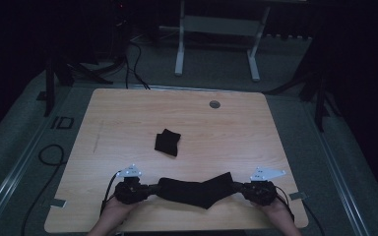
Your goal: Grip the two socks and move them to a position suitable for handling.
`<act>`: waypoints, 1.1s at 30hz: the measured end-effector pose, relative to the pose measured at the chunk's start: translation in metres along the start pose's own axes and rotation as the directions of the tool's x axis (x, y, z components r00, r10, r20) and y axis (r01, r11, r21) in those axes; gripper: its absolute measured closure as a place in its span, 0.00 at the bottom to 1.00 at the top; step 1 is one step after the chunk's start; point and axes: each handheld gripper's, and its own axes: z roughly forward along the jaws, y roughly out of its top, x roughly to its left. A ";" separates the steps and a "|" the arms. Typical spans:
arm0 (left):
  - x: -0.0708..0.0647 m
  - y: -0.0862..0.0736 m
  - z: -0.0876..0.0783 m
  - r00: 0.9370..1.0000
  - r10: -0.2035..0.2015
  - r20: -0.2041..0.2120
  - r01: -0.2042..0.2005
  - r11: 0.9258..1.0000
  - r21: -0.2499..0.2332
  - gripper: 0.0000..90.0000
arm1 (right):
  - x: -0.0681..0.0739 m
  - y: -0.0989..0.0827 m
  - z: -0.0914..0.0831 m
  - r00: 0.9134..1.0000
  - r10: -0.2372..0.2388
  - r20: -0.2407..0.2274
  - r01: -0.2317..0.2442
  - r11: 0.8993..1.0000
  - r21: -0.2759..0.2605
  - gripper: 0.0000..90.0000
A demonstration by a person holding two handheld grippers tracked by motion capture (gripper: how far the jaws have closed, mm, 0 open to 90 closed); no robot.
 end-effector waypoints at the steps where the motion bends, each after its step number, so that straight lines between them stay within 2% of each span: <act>1: 0.001 -0.001 0.001 1.000 -0.006 0.003 0.006 1.000 0.003 0.96 | 0.002 -0.003 0.000 1.000 -0.004 0.002 0.003 1.000 0.007 0.95; 6: -0.001 -0.005 0.006 1.000 0.001 0.016 -0.001 1.000 0.031 0.96 | 0.006 -0.015 -0.001 1.000 0.015 -0.005 -0.015 1.000 0.013 0.92; 7: -0.002 -0.005 0.006 1.000 0.013 0.011 -0.013 0.999 0.041 0.93 | 0.006 -0.020 0.000 1.000 0.031 0.001 -0.031 0.999 0.030 0.79; 8: -0.002 -0.005 0.006 1.000 0.013 0.011 -0.013 0.999 0.041 0.89 | 0.006 -0.020 0.000 1.000 0.031 0.001 -0.031 0.999 0.030 0.79; 9: -0.002 -0.006 0.005 1.000 0.019 0.001 -0.019 0.999 0.044 0.89 | 0.006 -0.021 -0.001 0.999 0.043 0.000 -0.043 0.998 0.040 0.73; 11: -0.002 -0.006 0.002 0.999 0.035 -0.035 -0.033 0.998 0.049 0.75 | 0.004 -0.023 -0.005 0.999 0.045 0.023 -0.046 0.998 0.039 0.61; 12: -0.002 -0.007 0.000 0.997 0.041 -0.062 -0.038 0.998 0.039 0.62 | 0.001 -0.022 -0.011 0.998 0.048 0.034 -0.049 0.999 0.014 0.55; 13: -0.001 -0.007 -0.003 0.996 0.048 -0.076 -0.047 0.999 0.020 0.62 | 0.001 -0.022 -0.011 0.998 0.048 0.034 -0.049 0.999 0.014 0.55; 16: 0.000 -0.007 -0.014 0.990 0.078 -0.119 -0.083 0.996 -0.036 0.40 | -0.003 -0.014 -0.016 0.998 0.030 0.062 -0.029 0.999 -0.016 0.47; 17: 0.001 -0.008 -0.017 0.988 0.096 -0.117 -0.102 0.994 -0.047 0.40 | -0.003 -0.014 -0.016 0.998 0.030 0.062 -0.029 0.999 -0.016 0.47; 18: 0.002 -0.008 -0.020 0.987 0.101 -0.127 -0.110 0.992 -0.064 0.33 | -0.005 -0.006 -0.015 0.997 0.007 0.071 -0.005 1.000 -0.022 0.43; 19: 0.002 -0.008 -0.024 0.984 0.107 -0.144 -0.119 0.990 -0.075 0.33 | -0.005 -0.006 -0.015 0.997 0.007 0.071 -0.005 1.000 -0.022 0.43; 21: 0.003 -0.010 -0.028 0.971 0.135 -0.196 -0.154 0.984 -0.084 0.28 | -0.007 0.010 -0.008 0.998 -0.019 0.068 0.021 0.999 -0.039 0.41; 22: 0.005 -0.011 -0.031 0.967 0.141 -0.212 -0.163 0.982 -0.093 0.28 | -0.007 0.010 -0.008 0.998 -0.019 0.068 0.021 0.999 -0.039 0.41; 23: 0.008 -0.012 -0.033 0.967 0.137 -0.216 -0.161 0.982 -0.098 0.24 | -0.008 0.023 0.000 0.997 -0.046 0.056 0.048 0.998 -0.046 0.41; 24: 0.010 -0.014 -0.034 0.966 0.138 -0.219 -0.163 0.982 -0.100 0.24 | -0.008 0.023 0.000 0.997 -0.046 0.056 0.048 0.998 -0.046 0.40; 25: 0.012 -0.016 -0.036 0.965 0.134 -0.226 -0.162 0.980 -0.111 0.21 | -0.007 0.038 0.009 0.995 -0.077 0.056 0.080 0.995 -0.052 0.39; 26: 0.015 -0.018 -0.038 0.964 0.127 -0.232 -0.157 0.980 -0.119 0.21 | -0.007 0.038 0.009 0.995 -0.077 0.056 0.080 0.995 -0.052 0.39; 27: 0.017 -0.021 -0.040 0.962 0.118 -0.247 -0.154 0.979 -0.132 0.20 | -0.006 0.055 0.021 0.993 -0.111 0.034 0.113 0.992 -0.059 0.38; 28: 0.017 -0.023 -0.041 0.959 0.114 -0.261 -0.154 0.978 -0.138 0.20 | -0.006 0.055 0.021 0.993 -0.111 0.034 0.113 0.992 -0.059 0.38; 29: 0.017 -0.024 -0.041 0.957 0.107 -0.269 -0.150 0.978 -0.145 0.20 | -0.005 0.070 0.033 0.991 -0.133 0.027 0.134 0.989 -0.061 0.38; 30: 0.017 -0.025 -0.042 0.958 0.106 -0.265 -0.149 0.978 -0.148 0.20 | -0.005 0.070 0.033 0.991 -0.133 0.027 0.134 0.989 -0.061 0.38; 31: 0.017 -0.026 -0.042 0.957 0.107 -0.271 -0.153 0.976 -0.154 0.18 | -0.003 0.088 0.048 0.988 -0.157 0.012 0.157 0.986 -0.063 0.38; 32: 0.017 -0.026 -0.042 0.953 0.110 -0.281 -0.159 0.975 -0.158 0.18 | -0.003 0.088 0.048 0.988 -0.157 0.012 0.157 0.986 -0.063 0.38; 33: 0.017 -0.026 -0.043 0.953 0.108 -0.281 -0.159 0.974 -0.164 0.17 | -0.002 0.097 0.056 0.985 -0.174 0.003 0.174 0.983 -0.061 0.38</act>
